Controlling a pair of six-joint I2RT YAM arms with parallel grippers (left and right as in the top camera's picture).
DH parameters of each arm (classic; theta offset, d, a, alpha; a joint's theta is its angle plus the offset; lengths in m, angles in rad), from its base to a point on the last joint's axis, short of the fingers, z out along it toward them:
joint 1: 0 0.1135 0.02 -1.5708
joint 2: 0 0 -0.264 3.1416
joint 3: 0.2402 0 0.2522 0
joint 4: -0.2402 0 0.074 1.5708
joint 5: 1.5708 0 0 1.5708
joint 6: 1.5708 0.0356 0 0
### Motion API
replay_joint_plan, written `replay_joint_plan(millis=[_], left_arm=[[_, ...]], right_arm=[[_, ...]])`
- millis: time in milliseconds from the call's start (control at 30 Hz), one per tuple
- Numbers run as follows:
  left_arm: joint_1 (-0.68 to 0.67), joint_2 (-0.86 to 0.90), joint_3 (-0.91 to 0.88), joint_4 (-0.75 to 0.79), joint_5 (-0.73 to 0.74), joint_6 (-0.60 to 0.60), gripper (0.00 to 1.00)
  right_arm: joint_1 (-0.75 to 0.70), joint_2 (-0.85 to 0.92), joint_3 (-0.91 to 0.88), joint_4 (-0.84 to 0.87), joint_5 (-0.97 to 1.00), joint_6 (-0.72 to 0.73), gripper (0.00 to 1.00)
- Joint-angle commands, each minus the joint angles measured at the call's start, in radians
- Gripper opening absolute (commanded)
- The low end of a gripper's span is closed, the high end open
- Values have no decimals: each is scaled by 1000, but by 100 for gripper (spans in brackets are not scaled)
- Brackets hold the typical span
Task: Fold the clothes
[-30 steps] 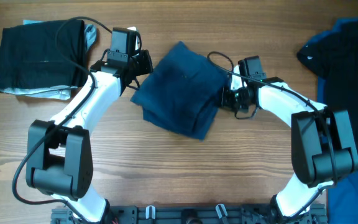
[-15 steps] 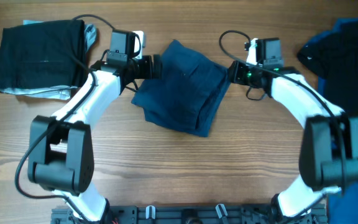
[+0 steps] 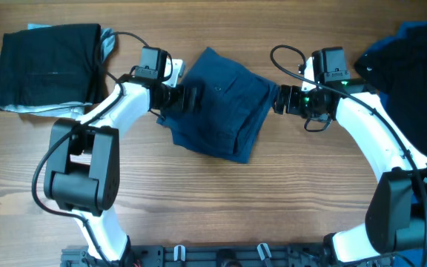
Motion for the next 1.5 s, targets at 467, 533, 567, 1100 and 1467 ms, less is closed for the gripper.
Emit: replay_joint_plan(millis=[467, 533, 567, 1100, 1467], left_arm=[[-141, -335, 3, -356, 5, -551, 4], [-232, -308, -4, -313, -39, -615, 4], [-275, -291, -5, -303, -89, -650, 4], [-489, 34, -4, -196, -29, -772, 4], [-202, 42, -4, -479, -425, -584, 9]], right_arm=[[-258, -6, 13, 36, 278, 31, 99], [-258, -6, 13, 37, 278, 32, 100], [-258, -6, 13, 37, 278, 31, 99], [-258, -6, 13, 37, 278, 31, 99], [-258, -6, 13, 37, 278, 31, 100]])
